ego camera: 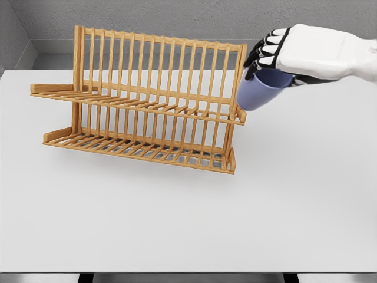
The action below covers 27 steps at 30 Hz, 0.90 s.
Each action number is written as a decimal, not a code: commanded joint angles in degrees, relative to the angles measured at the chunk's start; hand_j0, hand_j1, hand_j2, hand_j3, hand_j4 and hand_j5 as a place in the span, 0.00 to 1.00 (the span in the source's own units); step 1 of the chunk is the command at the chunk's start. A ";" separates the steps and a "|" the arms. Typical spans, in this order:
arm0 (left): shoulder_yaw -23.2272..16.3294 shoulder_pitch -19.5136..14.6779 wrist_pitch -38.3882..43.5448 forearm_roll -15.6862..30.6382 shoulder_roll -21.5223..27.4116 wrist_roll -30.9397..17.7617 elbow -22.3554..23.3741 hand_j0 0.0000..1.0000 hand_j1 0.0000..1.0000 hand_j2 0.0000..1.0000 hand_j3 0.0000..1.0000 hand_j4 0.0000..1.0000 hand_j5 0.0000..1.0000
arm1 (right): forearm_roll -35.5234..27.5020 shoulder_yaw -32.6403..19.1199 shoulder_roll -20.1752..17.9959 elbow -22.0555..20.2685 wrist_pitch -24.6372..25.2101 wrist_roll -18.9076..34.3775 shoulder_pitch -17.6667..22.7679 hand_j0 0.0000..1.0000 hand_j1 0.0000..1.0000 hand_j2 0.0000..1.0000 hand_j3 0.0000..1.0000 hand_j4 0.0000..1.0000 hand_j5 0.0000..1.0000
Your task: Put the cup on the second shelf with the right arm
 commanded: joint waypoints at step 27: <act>0.00 0.00 0.00 0.07 0.00 -0.03 0.00 1.00 1.00 1.00 1.00 1.00 1.00 | -0.43 7.61 3.66 -0.17 0.23 -0.03 -1.93 0.66 0.66 0.66 0.66 0.66 0.66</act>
